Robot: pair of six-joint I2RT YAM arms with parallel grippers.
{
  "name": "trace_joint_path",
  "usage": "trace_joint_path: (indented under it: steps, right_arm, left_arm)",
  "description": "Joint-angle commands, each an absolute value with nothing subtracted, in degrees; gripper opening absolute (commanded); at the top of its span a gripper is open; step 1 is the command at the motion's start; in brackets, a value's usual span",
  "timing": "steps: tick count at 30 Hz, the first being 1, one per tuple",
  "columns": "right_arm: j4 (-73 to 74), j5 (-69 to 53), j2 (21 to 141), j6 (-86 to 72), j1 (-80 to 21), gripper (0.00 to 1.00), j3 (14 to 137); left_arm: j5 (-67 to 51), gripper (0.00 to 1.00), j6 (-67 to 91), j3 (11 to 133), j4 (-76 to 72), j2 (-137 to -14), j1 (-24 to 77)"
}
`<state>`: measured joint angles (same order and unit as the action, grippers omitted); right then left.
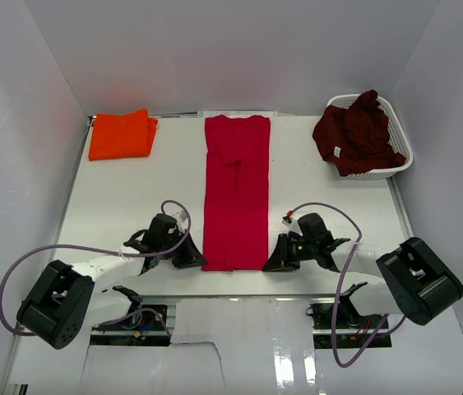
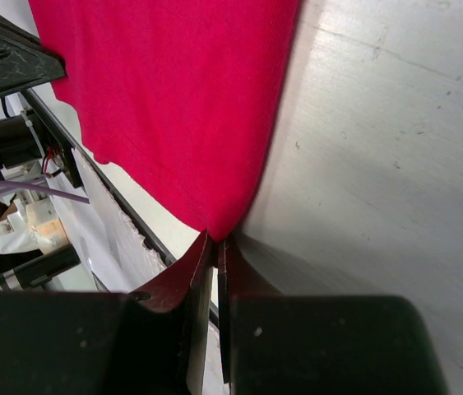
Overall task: Fold and stack the t-shirts
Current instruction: Grab the bottom of the folded rectangular tshirt with both arms
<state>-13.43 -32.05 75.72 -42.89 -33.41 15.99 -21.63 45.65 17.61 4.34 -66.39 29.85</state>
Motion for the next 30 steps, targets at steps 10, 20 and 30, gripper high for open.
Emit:
trace_joint_path:
  steps: [10, 20, 30]
  right_arm:
    - [-8.5, -28.7, 73.7, -40.5, -33.7, 0.08, 16.0]
    - [-7.4, -28.2, 71.5, -40.4, -33.6, 0.08, 15.1]
    - [-4.4, -28.5, 70.0, -39.8, -33.6, 0.08, 17.4]
  left_arm:
    - [-15.3, 0.00, 46.4, 15.6, 12.4, -66.2, 30.3]
    - [-14.7, 0.00, 47.0, 15.1, 14.7, -63.6, 30.3]
    - [-16.7, 0.00, 46.9, 17.4, 14.0, -64.0, 30.3]
